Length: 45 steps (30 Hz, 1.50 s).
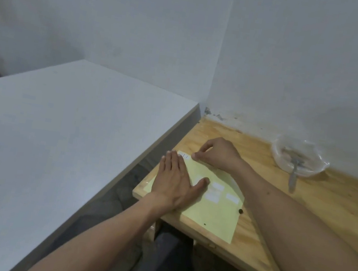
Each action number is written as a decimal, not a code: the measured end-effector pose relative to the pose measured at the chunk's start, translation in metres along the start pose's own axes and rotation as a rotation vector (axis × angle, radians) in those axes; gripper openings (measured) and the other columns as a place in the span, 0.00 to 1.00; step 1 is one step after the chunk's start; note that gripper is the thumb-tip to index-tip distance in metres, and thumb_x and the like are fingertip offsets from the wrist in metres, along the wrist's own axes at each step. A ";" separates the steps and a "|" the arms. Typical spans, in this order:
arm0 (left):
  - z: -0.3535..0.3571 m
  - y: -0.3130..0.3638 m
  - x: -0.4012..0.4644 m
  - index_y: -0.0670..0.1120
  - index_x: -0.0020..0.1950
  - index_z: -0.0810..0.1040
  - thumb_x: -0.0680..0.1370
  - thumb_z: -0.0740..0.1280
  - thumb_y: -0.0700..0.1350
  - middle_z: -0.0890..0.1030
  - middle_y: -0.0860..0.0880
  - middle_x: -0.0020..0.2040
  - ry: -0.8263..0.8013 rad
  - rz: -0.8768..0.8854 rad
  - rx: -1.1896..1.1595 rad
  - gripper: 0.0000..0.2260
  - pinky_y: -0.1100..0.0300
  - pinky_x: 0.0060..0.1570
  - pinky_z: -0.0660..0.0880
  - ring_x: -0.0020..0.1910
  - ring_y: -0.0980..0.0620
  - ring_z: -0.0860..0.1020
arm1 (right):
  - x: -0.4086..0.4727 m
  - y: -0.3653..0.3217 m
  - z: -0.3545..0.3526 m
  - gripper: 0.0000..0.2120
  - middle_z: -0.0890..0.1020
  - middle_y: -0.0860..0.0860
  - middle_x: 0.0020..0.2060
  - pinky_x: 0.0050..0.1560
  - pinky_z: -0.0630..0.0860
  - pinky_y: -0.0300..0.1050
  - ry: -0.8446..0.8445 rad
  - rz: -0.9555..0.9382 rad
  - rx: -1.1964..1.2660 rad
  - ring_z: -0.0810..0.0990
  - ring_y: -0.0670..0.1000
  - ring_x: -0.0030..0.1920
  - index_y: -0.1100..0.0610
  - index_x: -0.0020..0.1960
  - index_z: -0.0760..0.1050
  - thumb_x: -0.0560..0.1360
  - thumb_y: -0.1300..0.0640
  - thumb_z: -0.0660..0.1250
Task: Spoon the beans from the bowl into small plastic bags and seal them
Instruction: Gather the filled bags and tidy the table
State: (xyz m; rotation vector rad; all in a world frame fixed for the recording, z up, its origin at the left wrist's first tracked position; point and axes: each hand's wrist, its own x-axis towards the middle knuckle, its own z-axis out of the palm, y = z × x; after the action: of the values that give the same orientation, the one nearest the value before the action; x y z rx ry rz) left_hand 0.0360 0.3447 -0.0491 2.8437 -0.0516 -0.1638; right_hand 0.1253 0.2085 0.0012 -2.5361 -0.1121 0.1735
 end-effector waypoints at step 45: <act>0.018 0.121 0.028 0.36 0.81 0.52 0.85 0.49 0.59 0.50 0.39 0.82 -0.053 0.550 0.058 0.33 0.51 0.79 0.42 0.82 0.43 0.48 | -0.169 0.129 -0.121 0.11 0.72 0.53 0.31 0.22 0.62 0.37 0.191 0.444 0.965 0.66 0.47 0.26 0.57 0.38 0.72 0.79 0.57 0.60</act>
State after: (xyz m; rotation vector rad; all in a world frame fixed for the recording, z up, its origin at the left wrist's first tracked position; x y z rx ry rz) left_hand 0.0591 0.2226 -0.0339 2.7581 -0.8460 -0.1171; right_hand -0.0180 0.0150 0.0436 -1.5644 0.4983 0.1139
